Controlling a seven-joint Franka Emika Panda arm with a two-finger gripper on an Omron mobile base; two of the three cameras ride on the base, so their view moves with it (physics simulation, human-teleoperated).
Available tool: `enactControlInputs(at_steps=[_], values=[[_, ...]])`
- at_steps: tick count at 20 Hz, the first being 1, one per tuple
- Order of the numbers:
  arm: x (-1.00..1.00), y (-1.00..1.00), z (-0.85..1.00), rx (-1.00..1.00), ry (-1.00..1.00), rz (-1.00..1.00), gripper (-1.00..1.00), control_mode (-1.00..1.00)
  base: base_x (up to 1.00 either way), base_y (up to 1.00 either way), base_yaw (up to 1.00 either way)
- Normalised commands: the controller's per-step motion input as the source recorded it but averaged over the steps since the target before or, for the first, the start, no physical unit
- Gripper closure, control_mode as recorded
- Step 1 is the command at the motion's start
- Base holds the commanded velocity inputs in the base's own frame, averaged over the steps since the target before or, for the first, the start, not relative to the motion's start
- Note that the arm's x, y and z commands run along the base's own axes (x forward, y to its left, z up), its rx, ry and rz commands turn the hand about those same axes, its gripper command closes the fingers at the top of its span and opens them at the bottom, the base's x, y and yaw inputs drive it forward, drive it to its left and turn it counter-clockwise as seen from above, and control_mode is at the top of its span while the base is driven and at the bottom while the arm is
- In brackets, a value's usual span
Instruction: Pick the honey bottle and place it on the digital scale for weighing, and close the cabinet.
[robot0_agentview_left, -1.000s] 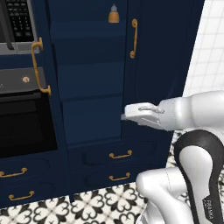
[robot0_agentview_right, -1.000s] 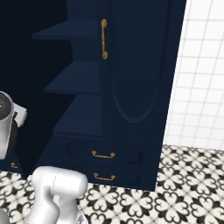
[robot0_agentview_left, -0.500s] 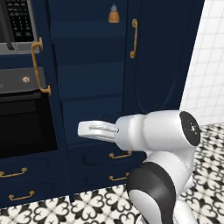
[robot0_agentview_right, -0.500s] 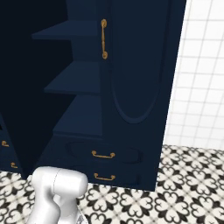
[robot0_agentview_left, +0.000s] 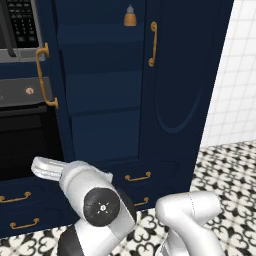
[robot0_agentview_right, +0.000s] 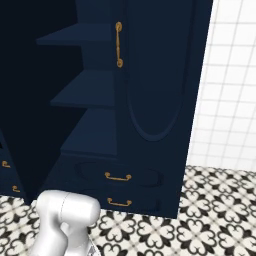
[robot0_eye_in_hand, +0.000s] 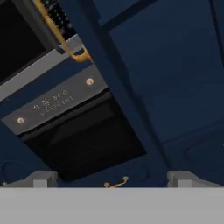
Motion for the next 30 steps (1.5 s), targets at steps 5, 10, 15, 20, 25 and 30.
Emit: enactControlInputs(at_steps=[5,10,15,20,25,30], values=[[0.84,0.83,-0.45,-0.06,-0.16,-0.21,-1.00,-1.00,0.00,0.00,0.00],[0.82,0.35,-0.50,0.00,-0.10,-0.10,-1.00,-1.00,0.00,0.00,0.00],[0.65,0.03,-0.51,0.00,-0.07,-0.13,-1.00,-1.00,0.00,0.00,0.00],[0.50,-0.26,-0.28,0.00,0.00,-0.10,-1.00,-1.00,0.00,0.00,0.00],[0.46,-0.19,-0.13,0.00,0.00,-0.10,-1.00,-1.00,0.00,0.00,0.00],[-0.04,-0.39,-0.02,0.00,-0.07,-0.07,-1.00,-1.00,0.00,0.00,0.00]])
